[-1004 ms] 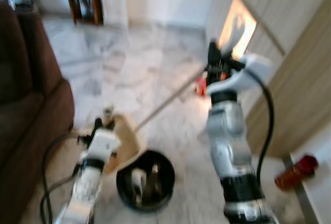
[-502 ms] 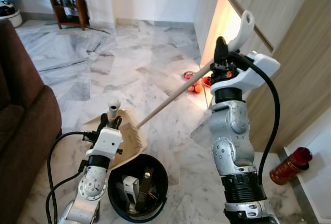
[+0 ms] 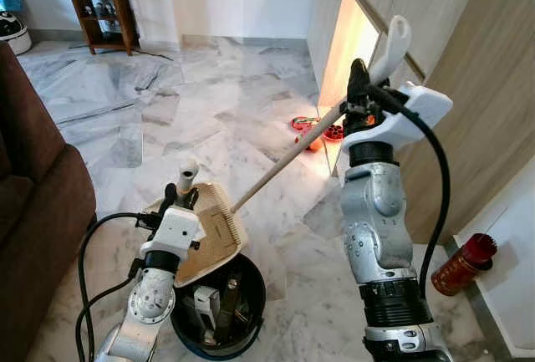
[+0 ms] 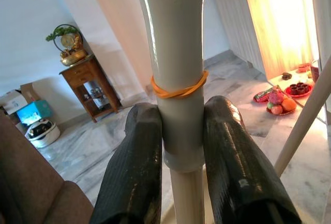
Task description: Sweep floor
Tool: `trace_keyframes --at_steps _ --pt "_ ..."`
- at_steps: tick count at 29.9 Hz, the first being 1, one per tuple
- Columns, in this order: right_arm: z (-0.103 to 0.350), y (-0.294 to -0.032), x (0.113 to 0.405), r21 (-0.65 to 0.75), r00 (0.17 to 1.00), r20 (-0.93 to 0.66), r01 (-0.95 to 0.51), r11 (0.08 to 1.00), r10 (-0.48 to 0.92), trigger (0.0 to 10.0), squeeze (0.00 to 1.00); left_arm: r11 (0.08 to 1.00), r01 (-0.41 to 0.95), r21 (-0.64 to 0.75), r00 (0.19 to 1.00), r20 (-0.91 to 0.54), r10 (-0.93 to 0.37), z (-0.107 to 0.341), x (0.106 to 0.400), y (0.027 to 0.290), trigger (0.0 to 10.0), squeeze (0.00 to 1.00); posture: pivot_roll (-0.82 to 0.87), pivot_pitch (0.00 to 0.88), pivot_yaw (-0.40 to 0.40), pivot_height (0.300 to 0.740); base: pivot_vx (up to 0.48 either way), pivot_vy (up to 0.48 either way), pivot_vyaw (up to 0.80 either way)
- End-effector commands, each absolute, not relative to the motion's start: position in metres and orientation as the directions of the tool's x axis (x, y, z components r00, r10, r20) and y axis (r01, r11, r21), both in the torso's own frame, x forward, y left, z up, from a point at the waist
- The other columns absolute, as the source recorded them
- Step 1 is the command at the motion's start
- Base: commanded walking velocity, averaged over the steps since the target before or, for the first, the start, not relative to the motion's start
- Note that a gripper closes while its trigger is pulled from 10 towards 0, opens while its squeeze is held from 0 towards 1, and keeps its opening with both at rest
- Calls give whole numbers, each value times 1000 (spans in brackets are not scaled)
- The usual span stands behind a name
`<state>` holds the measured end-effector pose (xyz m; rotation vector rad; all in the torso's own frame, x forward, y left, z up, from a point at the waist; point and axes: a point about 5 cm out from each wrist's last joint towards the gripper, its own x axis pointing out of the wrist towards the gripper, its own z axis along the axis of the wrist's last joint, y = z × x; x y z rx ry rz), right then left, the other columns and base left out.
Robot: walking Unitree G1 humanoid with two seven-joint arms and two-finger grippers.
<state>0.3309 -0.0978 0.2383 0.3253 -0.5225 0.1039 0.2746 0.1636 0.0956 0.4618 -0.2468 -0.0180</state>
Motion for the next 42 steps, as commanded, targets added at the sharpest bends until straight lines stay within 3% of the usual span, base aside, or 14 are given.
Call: trace_keyframes --at_steps 1,34,35,36,37,42 --pt "255 -96 323 249 803 595 -213 945 25 10000 0 888 -37 459 960 265 -96 101 277 161 10000 0 166 0 -49 740 0 0 0" --pt "256 -95 321 211 793 607 -211 955 41 10000 0 888 -39 458 960 265 -95 102 277 161 10000 0 165 0 -50 740 0 0 0" --pt "254 -82 312 84 755 642 -243 966 135 10000 0 891 -76 447 962 269 -53 102 275 172 10000 0 173 0 -55 740 0 0 0" --pt "254 -82 312 84 755 642 -243 966 135 10000 0 891 -76 447 962 269 -53 102 275 172 10000 0 173 0 -55 740 0 0 0" --pt "252 -66 302 -50 707 664 -283 958 244 10000 0 893 -120 434 962 273 -3 104 273 185 10000 0 172 0 -55 740 0 0 0" --pt "251 -62 299 -81 695 664 -301 950 277 10000 0 897 -121 425 961 276 -1 104 273 183 10000 0 169 0 -54 740 0 0 0"
